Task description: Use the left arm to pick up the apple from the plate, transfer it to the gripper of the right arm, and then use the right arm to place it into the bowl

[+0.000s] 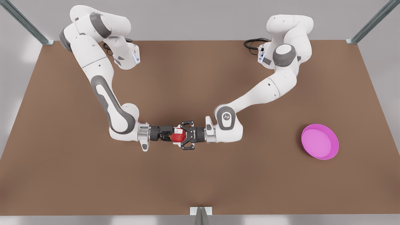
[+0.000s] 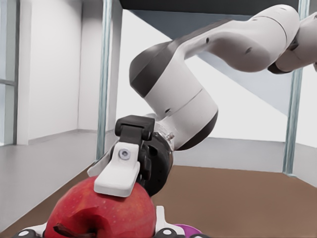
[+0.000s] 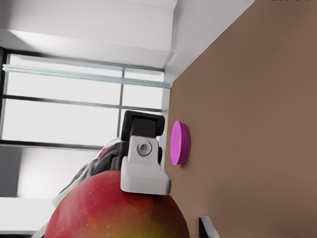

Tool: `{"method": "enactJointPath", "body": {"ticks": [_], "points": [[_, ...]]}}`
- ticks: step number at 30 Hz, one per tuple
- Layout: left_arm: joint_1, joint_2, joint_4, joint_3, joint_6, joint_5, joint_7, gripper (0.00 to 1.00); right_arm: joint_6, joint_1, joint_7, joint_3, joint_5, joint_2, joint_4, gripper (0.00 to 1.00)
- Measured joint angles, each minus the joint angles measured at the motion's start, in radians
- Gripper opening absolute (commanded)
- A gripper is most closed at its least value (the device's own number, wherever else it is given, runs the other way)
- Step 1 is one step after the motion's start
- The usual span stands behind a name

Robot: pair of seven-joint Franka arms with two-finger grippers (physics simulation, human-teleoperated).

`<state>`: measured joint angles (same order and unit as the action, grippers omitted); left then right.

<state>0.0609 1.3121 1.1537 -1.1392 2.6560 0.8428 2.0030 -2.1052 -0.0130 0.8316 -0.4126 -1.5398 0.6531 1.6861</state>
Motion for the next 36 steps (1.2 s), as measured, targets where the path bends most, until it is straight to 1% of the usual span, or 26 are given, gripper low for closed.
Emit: {"method": "enactJointPath", "body": {"ticks": [1, 2, 3, 6, 9, 12, 13, 14, 31, 36], "points": [[0.000, 0.000, 0.000, 0.000, 0.000, 0.000, 0.005, 0.73, -0.006, -0.001, 0.007, 0.000, 0.000, 0.000, -0.001, 1.00], [0.000, 0.000, 0.000, 0.000, 0.000, 0.001, 0.010, 0.73, -0.010, -0.002, 0.013, 0.000, -0.001, 0.000, -0.001, 0.92], [0.000, 0.000, 0.000, 0.000, 0.000, 0.001, 0.015, 0.73, -0.014, -0.002, 0.020, -0.001, -0.002, 0.000, -0.001, 0.89], [0.000, 0.000, 0.000, 0.001, 0.001, 0.003, 0.028, 0.73, -0.023, -0.003, 0.038, -0.001, -0.003, 0.000, -0.002, 0.87], [0.000, 0.000, 0.000, 0.000, 0.001, 0.003, 0.038, 0.73, -0.028, -0.003, 0.054, -0.001, -0.004, -0.002, -0.003, 0.70], [0.000, 0.000, 0.000, 0.000, 0.001, 0.003, 0.048, 0.73, -0.031, -0.003, 0.068, -0.001, -0.006, -0.003, -0.003, 0.69], [0.000, -0.001, 0.000, 0.000, 0.001, 0.002, 0.050, 0.80, -0.032, -0.003, 0.072, -0.001, -0.006, -0.003, -0.003, 0.69], [0.000, -0.001, 0.000, 0.000, 0.000, 0.002, 0.051, 1.00, -0.032, -0.002, 0.076, -0.001, -0.006, -0.003, -0.003, 0.69], [-0.004, -0.007, -0.004, 0.000, -0.006, -0.002, 0.042, 1.00, 0.008, 0.081, 0.124, 0.001, 0.018, -0.008, 0.019, 0.69], [-0.039, -0.011, -0.003, 0.015, -0.007, -0.005, 0.033, 1.00, 0.040, 0.160, 0.133, 0.001, 0.095, -0.032, 0.055, 0.69]]}}
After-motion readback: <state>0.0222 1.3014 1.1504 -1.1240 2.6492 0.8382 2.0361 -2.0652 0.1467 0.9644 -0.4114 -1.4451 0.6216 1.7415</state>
